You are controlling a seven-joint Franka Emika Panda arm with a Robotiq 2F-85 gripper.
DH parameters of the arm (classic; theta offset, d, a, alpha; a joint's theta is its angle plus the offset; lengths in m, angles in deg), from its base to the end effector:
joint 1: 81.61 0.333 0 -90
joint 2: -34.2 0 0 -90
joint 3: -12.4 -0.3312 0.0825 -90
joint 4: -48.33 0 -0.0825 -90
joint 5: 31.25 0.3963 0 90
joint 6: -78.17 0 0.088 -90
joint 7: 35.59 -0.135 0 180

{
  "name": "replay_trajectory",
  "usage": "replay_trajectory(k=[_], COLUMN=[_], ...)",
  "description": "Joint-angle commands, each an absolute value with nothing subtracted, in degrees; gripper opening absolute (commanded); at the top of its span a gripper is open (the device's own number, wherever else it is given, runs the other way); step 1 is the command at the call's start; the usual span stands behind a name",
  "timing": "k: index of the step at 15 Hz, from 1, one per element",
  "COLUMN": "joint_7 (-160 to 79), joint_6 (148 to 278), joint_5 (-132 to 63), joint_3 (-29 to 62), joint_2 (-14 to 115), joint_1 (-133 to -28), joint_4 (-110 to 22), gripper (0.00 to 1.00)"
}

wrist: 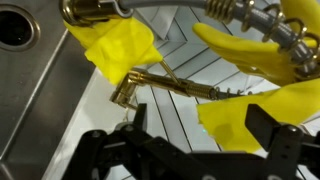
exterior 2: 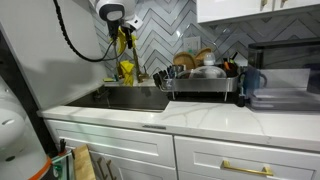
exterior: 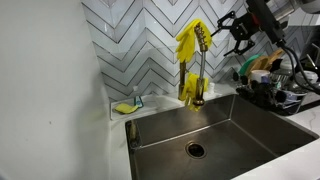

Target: Hang the yellow gloves over the faucet

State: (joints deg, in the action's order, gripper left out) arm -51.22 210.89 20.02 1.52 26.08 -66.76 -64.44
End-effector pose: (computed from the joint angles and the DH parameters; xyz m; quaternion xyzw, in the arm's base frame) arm 0.5110 0.2867 0.5863 -0.8944 0.1278 -0.0767 0.4216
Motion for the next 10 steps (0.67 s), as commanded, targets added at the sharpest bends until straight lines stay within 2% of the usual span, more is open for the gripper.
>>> replay_trajectory(k=[1, 3, 10], joint_7=[-50.5, -49.9, -50.7], joint_6=[202.5, 198.8, 201.2], joint_5=[15.7, 13.5, 15.2], joint_3=[2.1, 2.3, 1.7], joint_2=[25.2, 25.8, 26.5], joint_1=[-69.2, -70.0, -70.0], joint_4=[-66.3, -66.3, -64.6], gripper=[1.0, 1.0, 1.0])
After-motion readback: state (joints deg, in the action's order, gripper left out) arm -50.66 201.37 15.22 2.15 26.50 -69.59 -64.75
